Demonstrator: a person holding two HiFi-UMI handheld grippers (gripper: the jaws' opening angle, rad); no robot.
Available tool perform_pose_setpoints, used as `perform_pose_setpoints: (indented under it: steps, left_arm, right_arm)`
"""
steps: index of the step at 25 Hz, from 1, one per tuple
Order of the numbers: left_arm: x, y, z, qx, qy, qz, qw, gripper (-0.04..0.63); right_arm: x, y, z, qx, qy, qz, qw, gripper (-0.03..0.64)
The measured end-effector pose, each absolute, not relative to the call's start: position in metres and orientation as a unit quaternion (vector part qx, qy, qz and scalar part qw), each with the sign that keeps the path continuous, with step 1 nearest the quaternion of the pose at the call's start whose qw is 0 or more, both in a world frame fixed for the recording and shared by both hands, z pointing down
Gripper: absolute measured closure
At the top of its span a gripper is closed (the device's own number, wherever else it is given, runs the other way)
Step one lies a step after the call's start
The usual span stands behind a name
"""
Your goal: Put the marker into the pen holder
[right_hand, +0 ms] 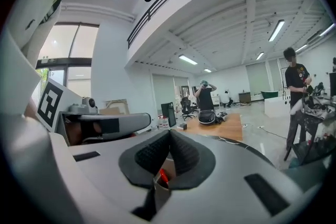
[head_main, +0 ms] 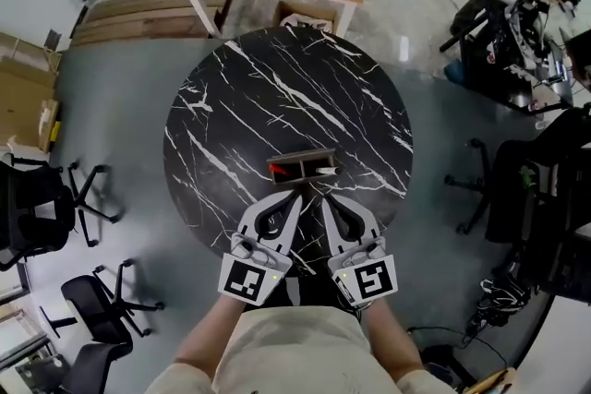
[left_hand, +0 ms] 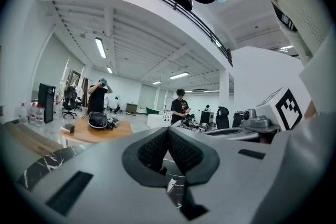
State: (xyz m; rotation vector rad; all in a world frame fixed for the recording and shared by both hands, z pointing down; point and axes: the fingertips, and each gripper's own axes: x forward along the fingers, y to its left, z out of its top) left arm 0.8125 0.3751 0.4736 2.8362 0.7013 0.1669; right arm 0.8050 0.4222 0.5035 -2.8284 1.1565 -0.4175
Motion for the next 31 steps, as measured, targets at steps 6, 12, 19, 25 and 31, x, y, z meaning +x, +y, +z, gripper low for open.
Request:
perform_pose_setpoints:
  steps: [6,12,19,25,31]
  left_arm:
    - [0.792,0.380,0.438,0.965,0.246,0.031,0.087,0.586]
    - [0.772,0.371,0.427,0.969,0.229,0.025,0.089,0.586]
    - [0.770,0.360,0.422,0.973,0.216,0.018,0.082,0.586]
    - [0.766,0.356,0.422,0.974,0.212,0.016,0.084,0.586]
    - [0.767,0.354,0.421,0.974,0.212,0.011,0.084,0.586]
  right_arm:
    - [0.791,0.422,0.465,-0.919,0.377,-0.114,0.025,0.600]
    - [0.777,0.413,0.447,-0.914,0.393,-0.101,0.014,0.600]
    - [0.772,0.401,0.442,-0.907,0.409,-0.095,0.013,0.600]
    - [0.771,0.398,0.439,-0.907,0.412,-0.092,0.011,0.600]
    - [0.770,0.397,0.438,-0.907,0.412,-0.090,0.006,0.600]
